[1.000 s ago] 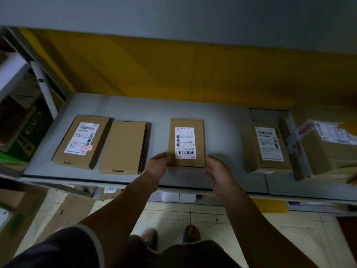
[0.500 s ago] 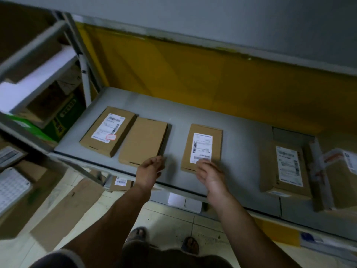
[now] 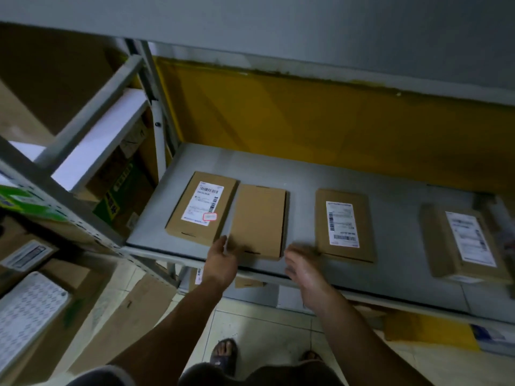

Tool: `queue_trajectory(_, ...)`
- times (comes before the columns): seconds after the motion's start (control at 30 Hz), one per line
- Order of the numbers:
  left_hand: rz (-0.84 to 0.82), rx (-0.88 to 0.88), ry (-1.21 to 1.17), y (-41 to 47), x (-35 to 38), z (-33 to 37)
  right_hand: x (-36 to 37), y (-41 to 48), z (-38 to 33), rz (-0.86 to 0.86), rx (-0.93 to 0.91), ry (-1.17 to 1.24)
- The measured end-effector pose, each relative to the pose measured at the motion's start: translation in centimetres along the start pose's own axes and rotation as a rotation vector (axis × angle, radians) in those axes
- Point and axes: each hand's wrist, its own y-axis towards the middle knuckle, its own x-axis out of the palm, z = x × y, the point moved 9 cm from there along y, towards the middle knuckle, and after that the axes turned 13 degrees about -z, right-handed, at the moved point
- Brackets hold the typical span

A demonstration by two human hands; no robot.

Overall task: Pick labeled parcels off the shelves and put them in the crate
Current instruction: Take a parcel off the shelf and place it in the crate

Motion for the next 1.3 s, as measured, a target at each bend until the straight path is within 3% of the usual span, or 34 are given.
queue_trajectory(0.2, -0.154, 0.018, 0.033, 0.7, -0.5, 0.4, 1.4, -0.4, 0.5, 0.147, -0.006, -0.016)
queue_trajectory(0.37, -0.227, 0.036, 0.067, 0.8, -1.1, 0.2, 2.2, -1.3, 0.2, 0.151, -0.062, -0.053)
queue_trajectory(0.8, -0.023, 0.096, -0.389, 1.9, -1.4, 0.7, 1.5, -1.3, -1.2, 0.092, -0.079, -0.065)
queue_trajectory(1.0, 0.044, 0.401, -0.105, -0.4, -0.9, 4.3, 1.8, -1.5, -4.1, 0.009, -0.221, -0.015)
queue_trajectory(1.17, 0.061, 0.786, 0.296, -3.5, 1.5, 7.4, 2.9, -1.4, -5.5, -0.119, -0.278, 0.052)
queue_trajectory(1.3, 0.002, 0.879, 0.53, -4.5, 4.1, 7.1, 2.1, -1.3, -4.5, -0.123, -0.24, 0.05)
